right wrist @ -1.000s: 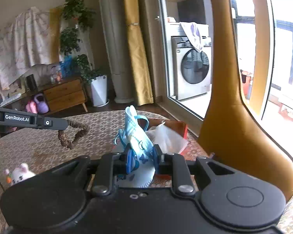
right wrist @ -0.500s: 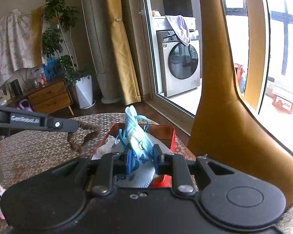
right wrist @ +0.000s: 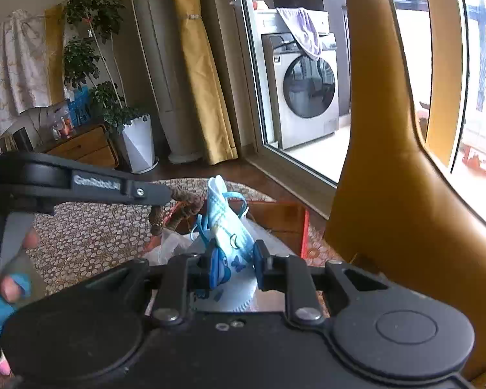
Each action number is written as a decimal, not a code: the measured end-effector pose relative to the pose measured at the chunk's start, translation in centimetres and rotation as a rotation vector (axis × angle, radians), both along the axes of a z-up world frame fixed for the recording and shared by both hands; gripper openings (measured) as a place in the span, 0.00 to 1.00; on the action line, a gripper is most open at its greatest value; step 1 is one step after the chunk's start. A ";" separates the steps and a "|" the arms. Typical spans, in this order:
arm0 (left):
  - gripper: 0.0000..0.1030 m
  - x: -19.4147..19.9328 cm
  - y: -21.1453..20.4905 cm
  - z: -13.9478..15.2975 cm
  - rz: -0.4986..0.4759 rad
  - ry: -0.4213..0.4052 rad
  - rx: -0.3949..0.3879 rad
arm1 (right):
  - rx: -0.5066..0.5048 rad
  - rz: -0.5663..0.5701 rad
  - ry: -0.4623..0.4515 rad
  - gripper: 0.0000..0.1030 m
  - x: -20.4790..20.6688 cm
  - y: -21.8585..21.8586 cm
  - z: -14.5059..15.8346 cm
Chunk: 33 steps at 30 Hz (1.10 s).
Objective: Organize soft objects
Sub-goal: 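Carry the mask with the right gripper into the red box while the left gripper carries the scrunchie, then open both grippers to drop the mask and scrunchie into the box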
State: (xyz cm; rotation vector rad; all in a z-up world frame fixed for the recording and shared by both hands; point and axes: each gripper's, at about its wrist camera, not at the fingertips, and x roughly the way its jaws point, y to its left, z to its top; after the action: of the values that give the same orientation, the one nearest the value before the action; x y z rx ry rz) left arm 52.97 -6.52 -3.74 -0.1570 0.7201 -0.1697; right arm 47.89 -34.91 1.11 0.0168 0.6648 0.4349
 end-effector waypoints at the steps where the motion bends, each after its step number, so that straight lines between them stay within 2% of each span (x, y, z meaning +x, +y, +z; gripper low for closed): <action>1: 0.06 0.2 0.0 -0.4 0.004 0.006 -0.001 | -0.002 -0.002 0.006 0.20 0.2 0.0 -0.3; 11: 0.06 1.0 -0.1 -4.3 0.012 0.092 -0.010 | -0.004 -0.029 0.080 0.20 1.4 -0.1 -2.6; 18: 0.07 0.5 0.0 -4.9 0.022 0.099 0.009 | -0.018 -0.034 0.076 0.21 1.3 -0.1 -2.3; 23: 0.07 0.0 0.2 -4.2 0.027 0.085 -0.004 | -0.037 -0.027 0.060 0.29 1.3 0.4 -1.9; 27: 0.07 -0.6 0.2 -3.4 0.024 0.065 -0.009 | -0.036 -0.023 0.042 0.52 0.9 0.3 -1.7; 33: 0.08 -2.0 0.1 -2.1 0.013 0.053 -0.011 | -0.040 -0.029 0.007 0.61 -0.5 -0.2 -0.3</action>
State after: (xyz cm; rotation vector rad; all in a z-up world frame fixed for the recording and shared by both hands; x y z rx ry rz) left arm 50.99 -6.39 -5.86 -0.1772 0.7708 -0.1571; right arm 47.40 -35.13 0.82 -0.0098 0.6792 0.3932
